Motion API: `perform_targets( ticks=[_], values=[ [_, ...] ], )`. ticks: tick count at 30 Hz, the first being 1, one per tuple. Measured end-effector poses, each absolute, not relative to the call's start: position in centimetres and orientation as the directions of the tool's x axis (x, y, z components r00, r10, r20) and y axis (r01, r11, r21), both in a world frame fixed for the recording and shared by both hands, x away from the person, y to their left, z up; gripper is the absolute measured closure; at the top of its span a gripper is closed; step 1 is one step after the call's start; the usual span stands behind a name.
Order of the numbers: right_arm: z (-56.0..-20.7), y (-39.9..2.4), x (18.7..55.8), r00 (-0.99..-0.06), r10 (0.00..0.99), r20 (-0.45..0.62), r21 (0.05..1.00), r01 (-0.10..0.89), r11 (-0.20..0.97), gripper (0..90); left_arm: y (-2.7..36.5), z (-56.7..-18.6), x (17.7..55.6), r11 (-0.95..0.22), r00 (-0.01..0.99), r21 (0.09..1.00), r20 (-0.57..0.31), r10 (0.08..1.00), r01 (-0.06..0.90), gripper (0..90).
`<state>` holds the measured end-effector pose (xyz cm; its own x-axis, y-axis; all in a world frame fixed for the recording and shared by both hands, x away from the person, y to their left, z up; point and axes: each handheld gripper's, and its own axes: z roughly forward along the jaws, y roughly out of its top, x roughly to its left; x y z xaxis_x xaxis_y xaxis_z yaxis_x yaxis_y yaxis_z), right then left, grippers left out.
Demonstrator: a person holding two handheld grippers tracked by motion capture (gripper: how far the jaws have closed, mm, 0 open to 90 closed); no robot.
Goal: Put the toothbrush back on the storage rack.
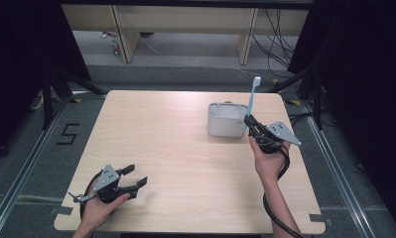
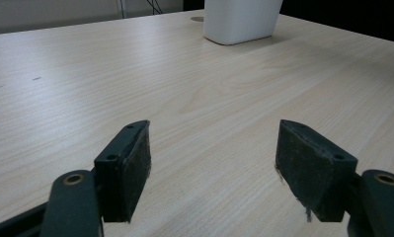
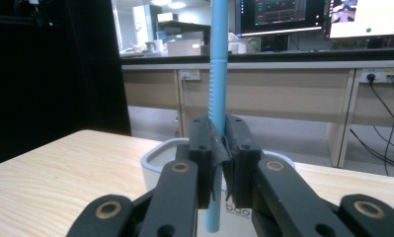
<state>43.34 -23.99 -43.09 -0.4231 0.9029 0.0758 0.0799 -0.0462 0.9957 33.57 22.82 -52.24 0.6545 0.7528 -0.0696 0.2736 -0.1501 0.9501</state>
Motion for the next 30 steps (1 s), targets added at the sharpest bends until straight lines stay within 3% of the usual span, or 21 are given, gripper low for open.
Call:
perform_targets(
  ticks=[30],
  values=[
    [-42.3,-24.4,45.7,-0.39,0.917,0.08,0.995,0.085,-0.05,83.6,22.8,-52.2,33.6,-0.152,0.655,0.95,-0.068,0.752,0.273,28.9]
  ],
)
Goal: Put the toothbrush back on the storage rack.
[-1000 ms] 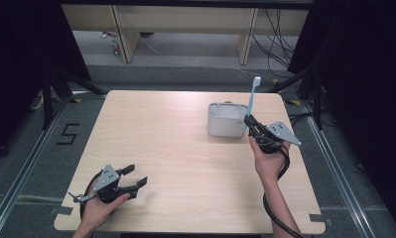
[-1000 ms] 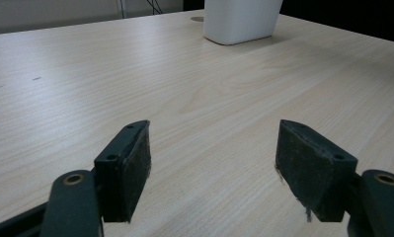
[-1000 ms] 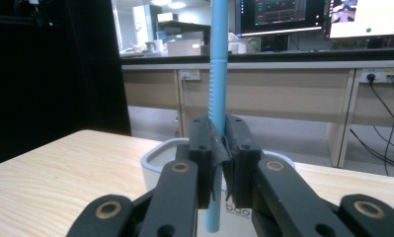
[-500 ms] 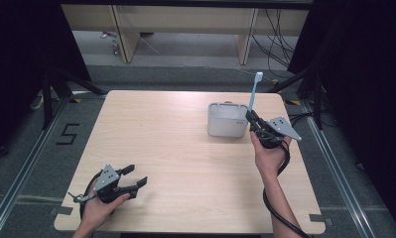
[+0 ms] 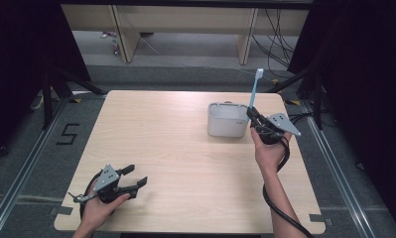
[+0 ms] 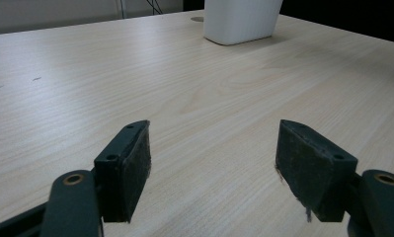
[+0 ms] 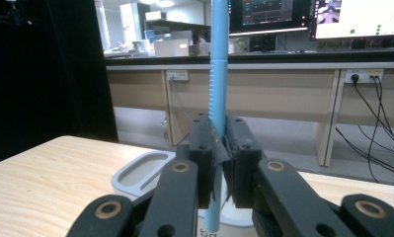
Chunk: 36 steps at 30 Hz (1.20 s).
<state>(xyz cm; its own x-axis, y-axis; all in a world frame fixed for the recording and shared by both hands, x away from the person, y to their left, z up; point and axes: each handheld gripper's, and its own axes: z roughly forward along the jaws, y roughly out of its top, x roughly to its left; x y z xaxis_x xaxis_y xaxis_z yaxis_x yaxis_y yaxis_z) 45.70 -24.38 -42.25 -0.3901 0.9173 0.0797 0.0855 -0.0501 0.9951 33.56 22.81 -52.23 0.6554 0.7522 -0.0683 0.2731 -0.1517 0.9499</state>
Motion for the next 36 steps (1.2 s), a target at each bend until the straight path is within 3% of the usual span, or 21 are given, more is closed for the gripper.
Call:
perform_targets(
  ticks=[36],
  values=[
    [-43.0,-24.6,48.6,-0.342,0.936,0.08,0.992,0.119,-0.042,83.4,22.8,-52.2,33.6,-0.149,0.655,0.95,-0.071,0.752,0.274,28.9]
  ],
)
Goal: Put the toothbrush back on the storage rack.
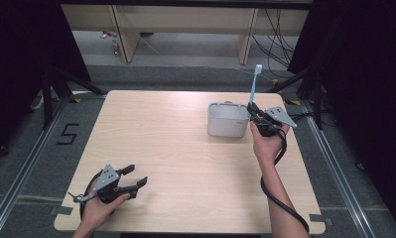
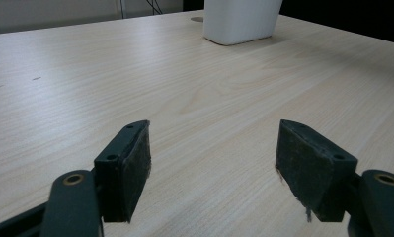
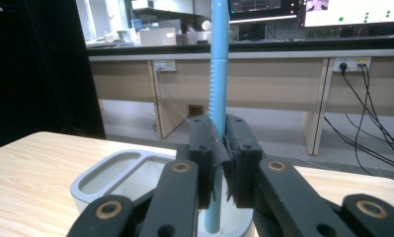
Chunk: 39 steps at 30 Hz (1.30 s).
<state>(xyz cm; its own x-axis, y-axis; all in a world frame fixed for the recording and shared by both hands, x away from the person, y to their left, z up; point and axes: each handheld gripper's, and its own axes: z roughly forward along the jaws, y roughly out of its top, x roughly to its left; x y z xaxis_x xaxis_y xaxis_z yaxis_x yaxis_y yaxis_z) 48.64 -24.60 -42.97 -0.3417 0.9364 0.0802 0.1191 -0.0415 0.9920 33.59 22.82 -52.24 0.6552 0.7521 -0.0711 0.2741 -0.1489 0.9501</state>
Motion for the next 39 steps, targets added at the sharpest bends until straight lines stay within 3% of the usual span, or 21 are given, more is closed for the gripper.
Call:
perform_targets(
  ticks=[39],
  values=[
    [-44.3,-24.2,50.4,-0.324,0.943,0.076,0.987,0.156,-0.026,83.4,22.9,-52.2,33.6,-0.147,0.656,0.951,-0.073,0.751,0.274,28.6]
  ],
)
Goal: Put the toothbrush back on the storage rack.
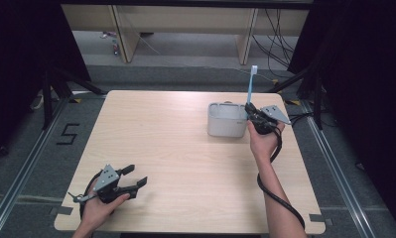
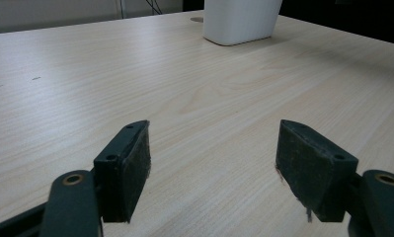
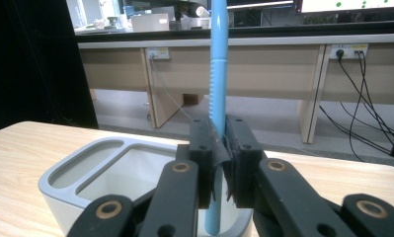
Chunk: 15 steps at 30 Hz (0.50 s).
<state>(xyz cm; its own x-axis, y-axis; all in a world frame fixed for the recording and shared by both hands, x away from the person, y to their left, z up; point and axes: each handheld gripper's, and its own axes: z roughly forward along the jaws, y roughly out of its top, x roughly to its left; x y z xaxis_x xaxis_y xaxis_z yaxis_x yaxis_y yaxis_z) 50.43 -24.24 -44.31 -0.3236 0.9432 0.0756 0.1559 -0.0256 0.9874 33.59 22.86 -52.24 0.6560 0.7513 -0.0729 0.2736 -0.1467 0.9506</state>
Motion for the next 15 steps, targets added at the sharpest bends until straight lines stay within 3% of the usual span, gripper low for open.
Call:
perform_targets(
  ticks=[15],
  values=[
    [-44.93,-24.12,50.49,-0.319,0.945,0.069,0.987,0.161,-0.018,83.4,22.84,-52.24,33.58,-0.146,0.656,0.95,-0.074,0.751,0.276,28.6]
  ],
)
